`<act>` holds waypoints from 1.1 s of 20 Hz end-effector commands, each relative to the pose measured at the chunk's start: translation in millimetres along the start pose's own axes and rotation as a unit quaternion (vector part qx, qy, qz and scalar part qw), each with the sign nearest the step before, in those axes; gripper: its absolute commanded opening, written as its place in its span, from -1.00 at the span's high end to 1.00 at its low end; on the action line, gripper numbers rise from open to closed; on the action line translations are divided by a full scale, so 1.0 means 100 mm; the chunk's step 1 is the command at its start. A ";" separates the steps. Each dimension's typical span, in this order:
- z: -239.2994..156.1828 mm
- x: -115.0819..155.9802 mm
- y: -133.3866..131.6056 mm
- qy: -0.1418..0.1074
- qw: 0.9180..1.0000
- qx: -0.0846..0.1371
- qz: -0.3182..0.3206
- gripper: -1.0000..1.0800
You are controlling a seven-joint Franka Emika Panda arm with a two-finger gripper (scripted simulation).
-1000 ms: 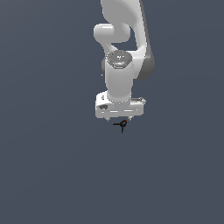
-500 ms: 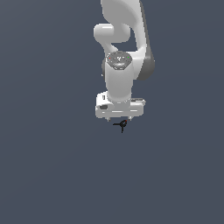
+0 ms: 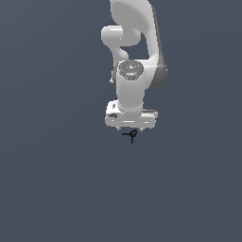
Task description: Pick up the object and move it to a goal position.
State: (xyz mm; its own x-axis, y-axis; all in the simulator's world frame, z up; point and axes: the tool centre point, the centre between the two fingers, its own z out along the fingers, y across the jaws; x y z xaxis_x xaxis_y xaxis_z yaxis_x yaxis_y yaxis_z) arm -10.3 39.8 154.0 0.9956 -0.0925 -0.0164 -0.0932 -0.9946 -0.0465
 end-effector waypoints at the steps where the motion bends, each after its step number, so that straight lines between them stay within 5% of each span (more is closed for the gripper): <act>1: 0.06 -0.03 -0.02 0.000 1.000 -0.001 0.023 -0.92; 11: 0.38 -0.21 -0.08 0.003 0.990 -0.006 0.143 -0.92; 22: 0.70 -0.43 -0.12 0.009 0.961 -0.013 0.275 -0.92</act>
State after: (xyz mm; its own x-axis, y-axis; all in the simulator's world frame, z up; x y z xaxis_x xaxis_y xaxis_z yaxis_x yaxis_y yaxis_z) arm -49.4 58.5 89.3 0.8185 -0.5743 -0.0166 -0.5745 -0.8184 -0.0125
